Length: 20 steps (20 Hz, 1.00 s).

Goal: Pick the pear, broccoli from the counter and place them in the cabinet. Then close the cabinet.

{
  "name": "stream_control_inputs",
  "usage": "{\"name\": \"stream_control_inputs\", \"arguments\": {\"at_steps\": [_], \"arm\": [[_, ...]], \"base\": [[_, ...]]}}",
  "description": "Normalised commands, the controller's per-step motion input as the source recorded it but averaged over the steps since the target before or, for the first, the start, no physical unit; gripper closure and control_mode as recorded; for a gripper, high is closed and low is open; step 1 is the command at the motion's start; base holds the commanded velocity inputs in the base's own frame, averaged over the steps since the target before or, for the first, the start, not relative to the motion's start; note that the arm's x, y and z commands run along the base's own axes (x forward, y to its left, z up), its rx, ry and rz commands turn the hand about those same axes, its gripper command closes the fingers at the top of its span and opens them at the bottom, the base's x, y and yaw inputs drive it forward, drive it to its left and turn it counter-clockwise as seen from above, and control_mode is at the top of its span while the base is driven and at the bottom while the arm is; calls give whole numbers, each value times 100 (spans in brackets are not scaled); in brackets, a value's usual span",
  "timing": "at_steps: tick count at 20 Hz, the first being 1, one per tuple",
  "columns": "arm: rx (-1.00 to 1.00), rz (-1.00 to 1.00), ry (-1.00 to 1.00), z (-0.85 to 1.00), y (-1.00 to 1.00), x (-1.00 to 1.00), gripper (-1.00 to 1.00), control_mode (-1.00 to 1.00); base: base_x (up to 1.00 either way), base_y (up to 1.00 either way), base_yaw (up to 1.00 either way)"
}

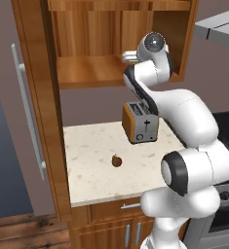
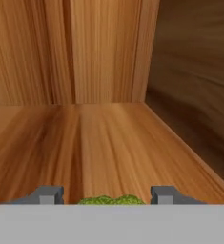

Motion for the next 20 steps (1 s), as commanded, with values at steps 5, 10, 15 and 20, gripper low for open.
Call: {"name": "stream_control_inputs", "arguments": {"at_steps": [5, 10, 15, 20], "arm": [[0, -5, 2, 0, 0, 92, 100, -100], [0, -4, 0, -1, 0, 64, -100, -100], [0, 0, 0, 0, 0, -10, -100, -100], [0, 0, 0, -2, 0, -31, -100, -100]], "base": [[0, 0, 0], [0, 0, 0], [0, 0, 0], [0, 0, 0]]}}
